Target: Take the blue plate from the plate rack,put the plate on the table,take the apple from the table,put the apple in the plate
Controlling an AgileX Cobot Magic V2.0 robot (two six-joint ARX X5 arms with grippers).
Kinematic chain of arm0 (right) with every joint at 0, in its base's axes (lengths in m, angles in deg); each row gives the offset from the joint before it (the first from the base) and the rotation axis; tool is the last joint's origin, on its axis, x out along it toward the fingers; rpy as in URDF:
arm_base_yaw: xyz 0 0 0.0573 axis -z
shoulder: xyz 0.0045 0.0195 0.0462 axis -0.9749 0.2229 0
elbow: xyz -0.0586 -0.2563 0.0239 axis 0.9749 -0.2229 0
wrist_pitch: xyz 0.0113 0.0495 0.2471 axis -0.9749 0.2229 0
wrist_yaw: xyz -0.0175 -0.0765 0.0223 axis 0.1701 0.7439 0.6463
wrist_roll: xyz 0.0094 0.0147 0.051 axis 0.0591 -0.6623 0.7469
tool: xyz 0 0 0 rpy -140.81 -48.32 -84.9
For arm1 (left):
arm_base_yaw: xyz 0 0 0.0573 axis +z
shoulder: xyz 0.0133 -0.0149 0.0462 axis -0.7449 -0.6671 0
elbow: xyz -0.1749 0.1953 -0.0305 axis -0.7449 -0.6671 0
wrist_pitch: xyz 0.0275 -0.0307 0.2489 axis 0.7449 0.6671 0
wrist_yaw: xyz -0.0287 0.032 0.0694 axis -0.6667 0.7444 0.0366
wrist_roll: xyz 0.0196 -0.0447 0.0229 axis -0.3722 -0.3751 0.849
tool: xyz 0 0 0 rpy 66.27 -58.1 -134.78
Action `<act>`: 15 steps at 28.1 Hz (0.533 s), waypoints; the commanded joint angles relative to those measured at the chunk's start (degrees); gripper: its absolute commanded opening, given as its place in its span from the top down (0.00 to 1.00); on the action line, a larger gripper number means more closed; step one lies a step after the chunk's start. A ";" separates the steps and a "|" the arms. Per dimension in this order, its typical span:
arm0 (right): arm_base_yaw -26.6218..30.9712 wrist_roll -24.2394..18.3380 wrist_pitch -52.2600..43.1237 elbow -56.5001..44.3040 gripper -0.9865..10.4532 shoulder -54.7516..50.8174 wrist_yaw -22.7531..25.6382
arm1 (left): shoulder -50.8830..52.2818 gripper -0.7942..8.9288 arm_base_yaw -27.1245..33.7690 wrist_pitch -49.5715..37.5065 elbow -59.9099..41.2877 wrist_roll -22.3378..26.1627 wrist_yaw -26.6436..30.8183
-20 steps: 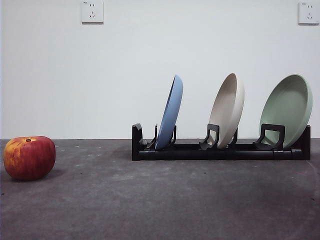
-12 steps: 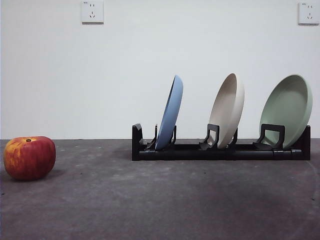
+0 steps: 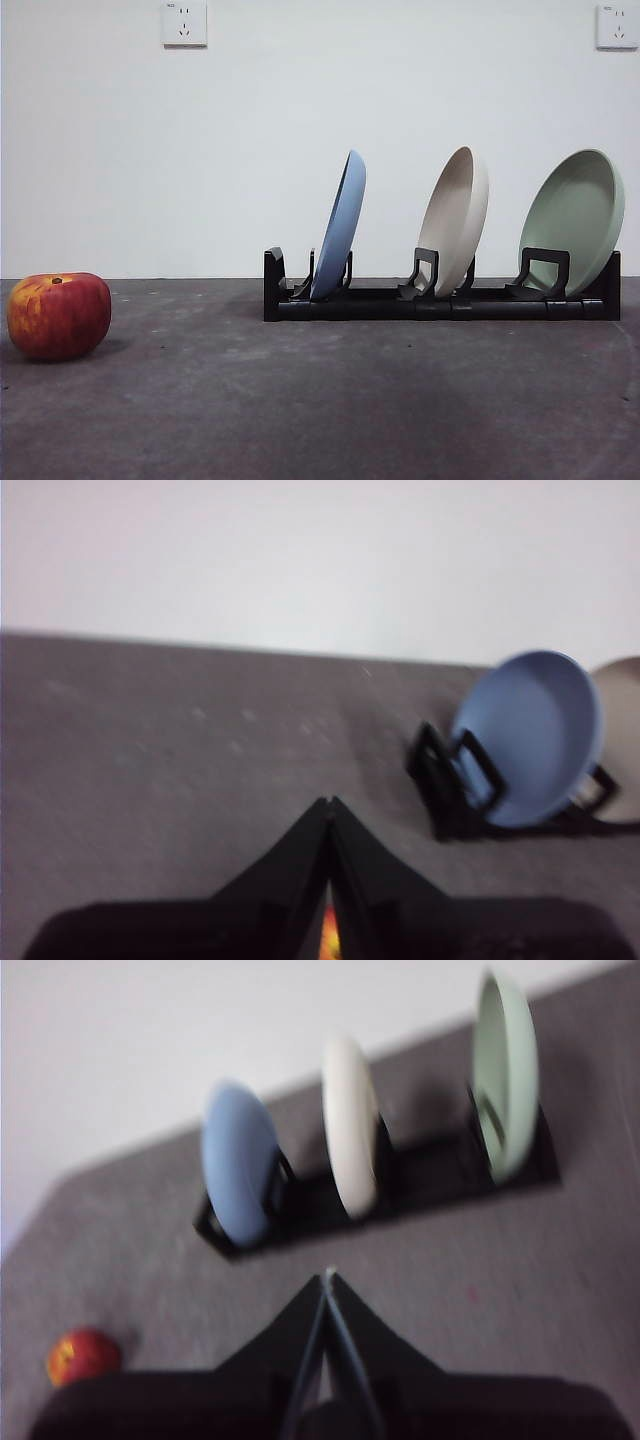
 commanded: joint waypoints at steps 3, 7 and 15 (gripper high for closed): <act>0.00 -1.86 9.42 6.47 0.91 6.80 -0.17 | -5.97 0.92 0.02 5.92 6.86 -2.10 -5.14; 0.00 -1.86 14.43 9.49 0.91 11.45 -0.17 | -11.39 0.92 0.02 6.45 10.71 -3.91 -10.86; 0.00 -7.39 20.63 11.56 0.91 21.33 -1.57 | -28.24 0.92 -0.48 7.74 20.61 -6.84 -28.72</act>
